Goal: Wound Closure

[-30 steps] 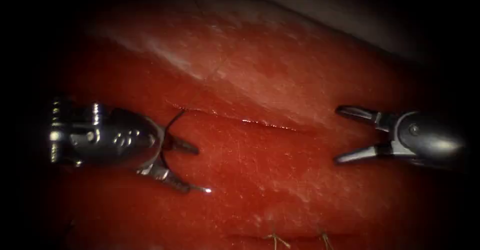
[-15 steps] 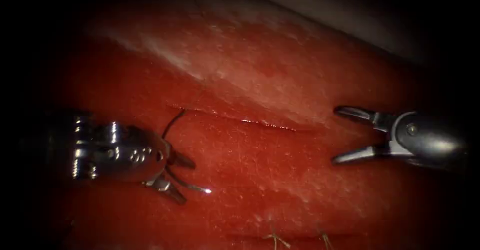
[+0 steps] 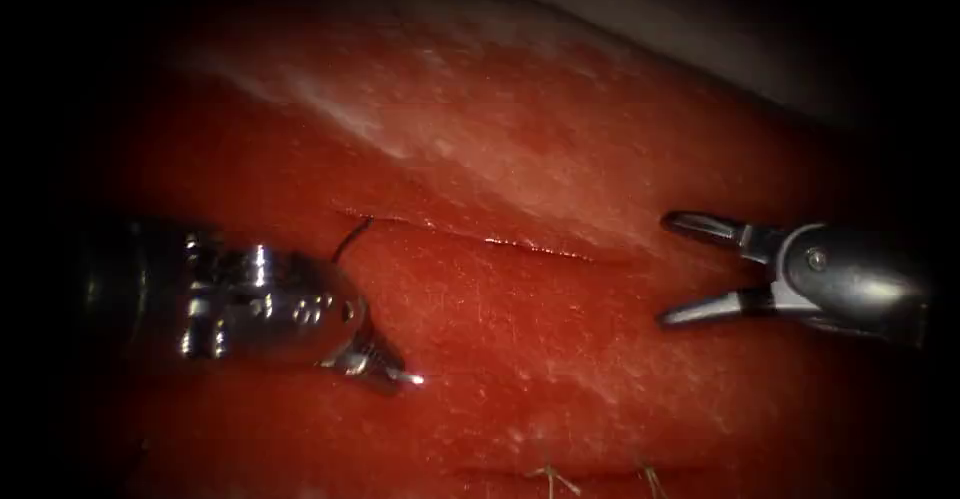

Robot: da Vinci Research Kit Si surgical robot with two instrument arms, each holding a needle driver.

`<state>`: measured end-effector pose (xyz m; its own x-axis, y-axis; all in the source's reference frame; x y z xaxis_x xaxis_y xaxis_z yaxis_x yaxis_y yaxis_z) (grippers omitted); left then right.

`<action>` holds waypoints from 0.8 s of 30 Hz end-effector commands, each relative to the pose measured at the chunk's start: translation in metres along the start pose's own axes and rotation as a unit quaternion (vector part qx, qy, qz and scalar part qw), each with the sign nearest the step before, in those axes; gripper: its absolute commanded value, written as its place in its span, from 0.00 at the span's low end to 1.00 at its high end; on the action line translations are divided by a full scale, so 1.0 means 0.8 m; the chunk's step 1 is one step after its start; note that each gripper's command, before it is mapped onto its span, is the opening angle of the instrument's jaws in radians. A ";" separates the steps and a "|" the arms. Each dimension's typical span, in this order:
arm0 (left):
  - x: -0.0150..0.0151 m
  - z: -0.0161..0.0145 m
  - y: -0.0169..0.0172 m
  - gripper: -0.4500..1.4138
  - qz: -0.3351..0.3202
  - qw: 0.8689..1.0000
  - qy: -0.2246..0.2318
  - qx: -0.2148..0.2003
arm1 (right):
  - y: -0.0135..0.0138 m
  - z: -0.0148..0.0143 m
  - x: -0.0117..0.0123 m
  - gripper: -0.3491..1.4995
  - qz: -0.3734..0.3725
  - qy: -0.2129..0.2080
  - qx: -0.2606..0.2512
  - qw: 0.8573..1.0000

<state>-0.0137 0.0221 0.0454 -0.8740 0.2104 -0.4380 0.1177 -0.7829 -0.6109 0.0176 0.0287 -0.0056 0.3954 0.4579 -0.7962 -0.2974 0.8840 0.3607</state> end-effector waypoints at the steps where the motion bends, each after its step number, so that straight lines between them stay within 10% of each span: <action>1: -0.0001 0.0010 -0.0001 0.05 0.003 1.000 0.000 -0.001 | 0.0001 0.0011 0.0001 0.73 -0.001 0.001 0.000 1.000; 13: 0.0010 -0.0039 -0.0017 0.05 0.136 0.986 0.088 0.038 | 0.0000 0.0014 0.0002 0.73 0.009 0.005 -0.003 1.000; 17: 0.0021 -0.0063 -0.0023 0.05 0.202 0.964 0.159 0.063 | 0.0002 0.0022 0.0003 0.54 0.057 0.038 -0.003 0.998; 24: 0.0025 -0.0080 -0.0024 0.05 0.279 0.918 0.262 0.102 | 0.0016 0.0031 0.0001 0.55 0.219 0.113 0.020 0.969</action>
<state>-0.0120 0.0280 0.0407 -0.3364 -0.0486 -0.9405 0.3348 -0.9396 -0.0712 0.0184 0.0301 -0.0043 0.0282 0.7687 -0.6390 -0.3596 0.6042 0.7111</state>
